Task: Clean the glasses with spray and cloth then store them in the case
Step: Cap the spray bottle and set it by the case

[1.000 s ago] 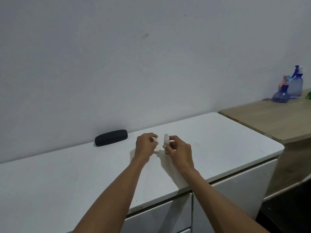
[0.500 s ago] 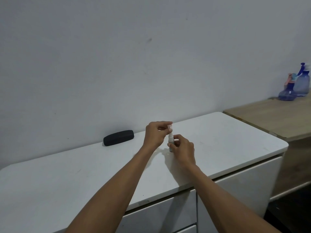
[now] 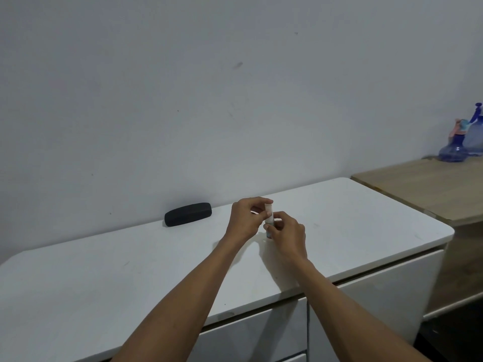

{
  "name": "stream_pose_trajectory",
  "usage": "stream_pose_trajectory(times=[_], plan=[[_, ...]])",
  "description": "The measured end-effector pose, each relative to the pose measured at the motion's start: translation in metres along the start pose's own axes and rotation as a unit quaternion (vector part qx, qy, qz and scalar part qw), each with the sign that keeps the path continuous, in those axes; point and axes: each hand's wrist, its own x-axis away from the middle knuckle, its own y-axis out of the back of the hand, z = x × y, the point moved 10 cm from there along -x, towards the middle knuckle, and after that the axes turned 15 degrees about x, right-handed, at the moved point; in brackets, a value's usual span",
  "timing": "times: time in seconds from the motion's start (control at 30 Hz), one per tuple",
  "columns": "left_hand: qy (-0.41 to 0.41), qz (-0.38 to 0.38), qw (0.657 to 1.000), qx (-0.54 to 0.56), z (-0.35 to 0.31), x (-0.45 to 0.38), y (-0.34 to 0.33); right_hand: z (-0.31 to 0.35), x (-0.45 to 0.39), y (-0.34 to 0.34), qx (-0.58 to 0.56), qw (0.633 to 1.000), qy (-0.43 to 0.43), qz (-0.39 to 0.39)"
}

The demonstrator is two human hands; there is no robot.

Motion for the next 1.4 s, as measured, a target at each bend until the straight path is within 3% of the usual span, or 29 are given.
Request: stream_pose_trajectory(times=[0.13,0.27,0.5,0.73,1.03,1.4], plan=[[0.017,0.002,1.0,0.001,0.002,0.006,0.007,0.0,0.0,0.0,0.002,1.0,-0.003,-0.004],[0.056,-0.032,0.994,-0.088,0.026,0.017,0.038,0.003,-0.004,0.004,0.012,1.0,-0.02,-0.002],[0.118,-0.115,0.95,-0.265,0.069,0.046,0.128,0.035,-0.027,-0.022,0.005,1.0,-0.004,0.022],[0.171,-0.094,0.888,-0.416,0.106,0.039,0.15,0.078,-0.07,-0.083,-0.006,0.999,0.026,0.037],[0.201,-0.049,0.873,-0.441,0.13,0.029,0.149,0.089,-0.113,-0.151,0.009,0.998,0.028,0.055],[0.209,-0.051,0.877,-0.43,0.133,0.029,0.149,0.08,-0.128,-0.177,0.018,0.998,0.022,0.061]])
